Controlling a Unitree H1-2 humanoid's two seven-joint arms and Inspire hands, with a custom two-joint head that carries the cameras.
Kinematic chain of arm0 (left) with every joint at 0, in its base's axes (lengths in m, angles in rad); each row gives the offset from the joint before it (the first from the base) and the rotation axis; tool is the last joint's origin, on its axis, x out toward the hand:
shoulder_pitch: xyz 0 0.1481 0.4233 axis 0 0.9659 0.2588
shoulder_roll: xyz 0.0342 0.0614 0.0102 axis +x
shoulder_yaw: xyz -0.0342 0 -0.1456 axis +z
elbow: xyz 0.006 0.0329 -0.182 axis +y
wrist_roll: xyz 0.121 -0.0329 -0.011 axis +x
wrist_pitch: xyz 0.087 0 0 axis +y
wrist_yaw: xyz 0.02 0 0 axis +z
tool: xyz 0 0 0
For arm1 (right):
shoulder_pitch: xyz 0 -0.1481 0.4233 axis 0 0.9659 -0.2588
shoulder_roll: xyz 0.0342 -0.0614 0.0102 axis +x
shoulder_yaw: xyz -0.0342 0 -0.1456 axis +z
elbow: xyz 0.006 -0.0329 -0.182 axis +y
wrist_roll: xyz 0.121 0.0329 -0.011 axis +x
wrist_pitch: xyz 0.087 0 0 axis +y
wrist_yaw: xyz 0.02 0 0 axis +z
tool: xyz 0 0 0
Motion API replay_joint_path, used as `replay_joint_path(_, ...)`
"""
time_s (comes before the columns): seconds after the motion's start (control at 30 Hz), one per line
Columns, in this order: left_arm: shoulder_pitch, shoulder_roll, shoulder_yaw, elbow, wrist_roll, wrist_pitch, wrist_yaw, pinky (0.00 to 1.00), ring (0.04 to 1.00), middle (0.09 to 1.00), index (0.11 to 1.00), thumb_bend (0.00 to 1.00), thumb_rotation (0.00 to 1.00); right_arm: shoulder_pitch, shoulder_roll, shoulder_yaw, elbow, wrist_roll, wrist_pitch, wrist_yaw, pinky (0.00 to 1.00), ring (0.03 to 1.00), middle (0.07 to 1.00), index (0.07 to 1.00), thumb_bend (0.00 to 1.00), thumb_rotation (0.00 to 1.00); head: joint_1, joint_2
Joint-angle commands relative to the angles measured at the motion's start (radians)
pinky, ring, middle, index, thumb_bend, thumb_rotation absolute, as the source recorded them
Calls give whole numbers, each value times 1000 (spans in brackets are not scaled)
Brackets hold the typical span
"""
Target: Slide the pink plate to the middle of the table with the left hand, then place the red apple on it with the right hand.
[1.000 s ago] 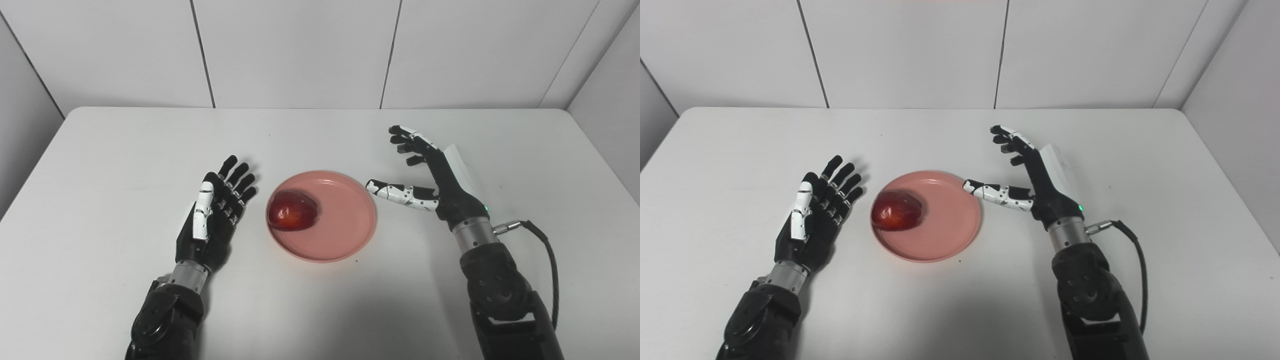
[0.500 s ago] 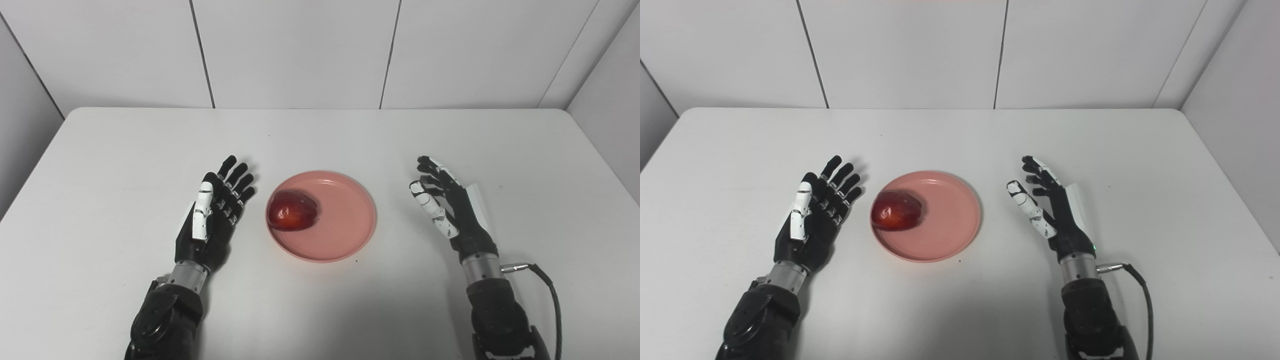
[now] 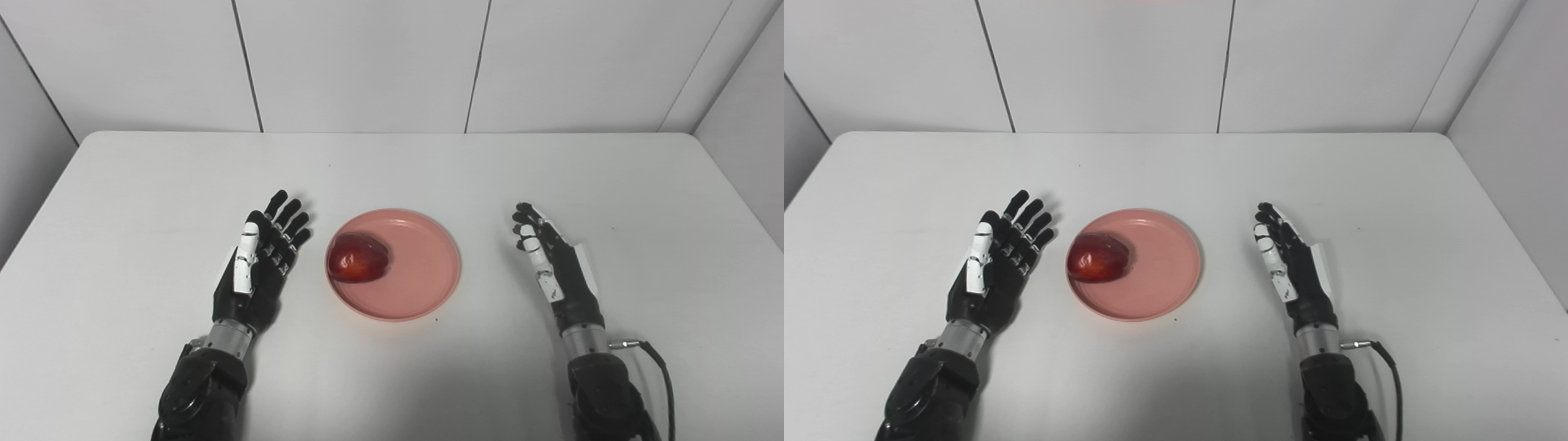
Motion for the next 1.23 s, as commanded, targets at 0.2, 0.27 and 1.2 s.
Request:
replay_joint_path(0.2, -4, 2, 2, -9, 0, 2, 2, 949, 941, 949, 936, 429, 1000, -21, 9, 1, 10, 12, -49, -21, 779, 824, 841, 849, 251, 1000, 4, 0)
replay_joint_path(0.27, -3, 3, 1, -12, 2, 5, 4, 950, 943, 950, 939, 429, 1000, -21, 11, 2, 10, 20, -51, -20, 779, 822, 841, 848, 251, 1000, 5, 0)
replay_joint_path(1.2, -3, 7, 1, -19, 4, 9, 5, 959, 949, 955, 940, 424, 1000, -21, 19, 4, 5, 29, -50, -25, 771, 826, 847, 849, 250, 1000, 9, -4)
